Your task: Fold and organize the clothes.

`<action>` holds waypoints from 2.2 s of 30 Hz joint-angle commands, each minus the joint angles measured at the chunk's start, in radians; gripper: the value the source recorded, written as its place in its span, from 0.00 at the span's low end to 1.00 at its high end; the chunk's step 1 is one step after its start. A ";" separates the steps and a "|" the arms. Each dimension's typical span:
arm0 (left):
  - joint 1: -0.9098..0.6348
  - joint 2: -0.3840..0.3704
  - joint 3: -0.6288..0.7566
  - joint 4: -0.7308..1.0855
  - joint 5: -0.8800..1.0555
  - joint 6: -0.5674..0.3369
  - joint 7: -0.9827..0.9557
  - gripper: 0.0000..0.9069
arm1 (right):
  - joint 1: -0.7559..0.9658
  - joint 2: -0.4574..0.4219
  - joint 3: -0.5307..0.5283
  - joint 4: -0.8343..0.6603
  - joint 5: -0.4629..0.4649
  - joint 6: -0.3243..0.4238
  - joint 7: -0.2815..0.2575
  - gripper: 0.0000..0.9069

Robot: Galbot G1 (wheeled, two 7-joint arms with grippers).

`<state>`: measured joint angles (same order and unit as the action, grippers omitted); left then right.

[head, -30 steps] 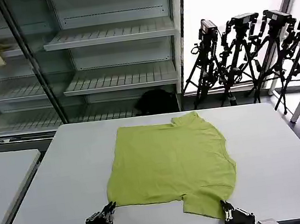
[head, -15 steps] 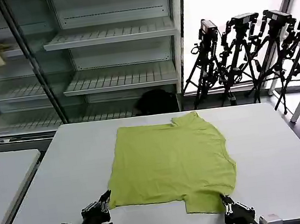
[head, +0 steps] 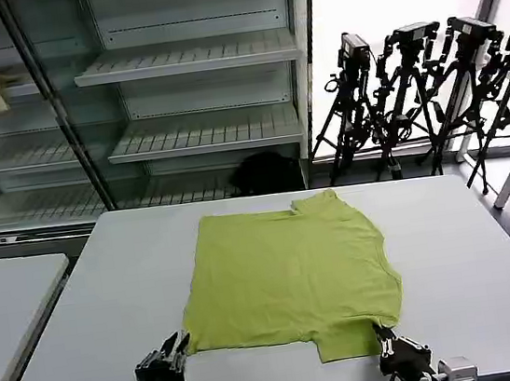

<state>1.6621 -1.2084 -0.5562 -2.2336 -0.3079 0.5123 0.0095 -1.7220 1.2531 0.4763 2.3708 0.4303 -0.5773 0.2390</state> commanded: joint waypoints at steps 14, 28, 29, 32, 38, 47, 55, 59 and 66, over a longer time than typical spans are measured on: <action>0.022 -0.006 0.035 0.016 0.035 0.011 0.037 0.00 | 0.014 0.005 0.004 -0.009 0.001 -0.001 0.003 0.00; -0.041 -0.018 0.031 0.031 0.055 -0.055 0.061 0.00 | 0.046 0.030 0.011 -0.009 -0.003 -0.001 -0.003 0.00; -0.050 -0.022 0.028 0.028 0.054 -0.057 0.062 0.00 | 0.057 0.034 0.013 -0.009 -0.006 -0.001 -0.006 0.00; -0.089 -0.035 0.013 -0.001 0.033 -0.024 0.055 0.00 | 0.109 0.061 0.020 -0.015 -0.068 0.000 -0.016 0.00; -0.173 -0.035 0.005 -0.025 0.008 0.064 0.059 0.00 | 0.239 0.120 0.004 -0.066 -0.142 -0.001 -0.045 0.00; -0.293 -0.036 0.063 0.107 0.074 0.067 0.059 0.00 | 0.427 0.153 -0.018 -0.192 -0.203 -0.001 -0.104 0.00; -0.359 -0.048 0.129 0.180 0.162 0.068 0.038 0.00 | 0.498 0.142 -0.015 -0.275 -0.211 -0.001 -0.136 0.00; -0.382 -0.050 0.146 0.207 0.184 0.068 0.035 0.00 | 0.505 0.144 -0.014 -0.299 -0.226 -0.001 -0.153 0.00; -0.404 -0.052 0.161 0.227 0.229 0.068 0.035 0.76 | 0.502 0.153 -0.002 -0.337 -0.251 0.000 -0.175 0.94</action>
<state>1.3179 -1.2590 -0.4276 -2.0605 -0.1508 0.5732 0.0484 -1.2525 1.4056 0.4743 2.0754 0.1996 -0.5774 0.0855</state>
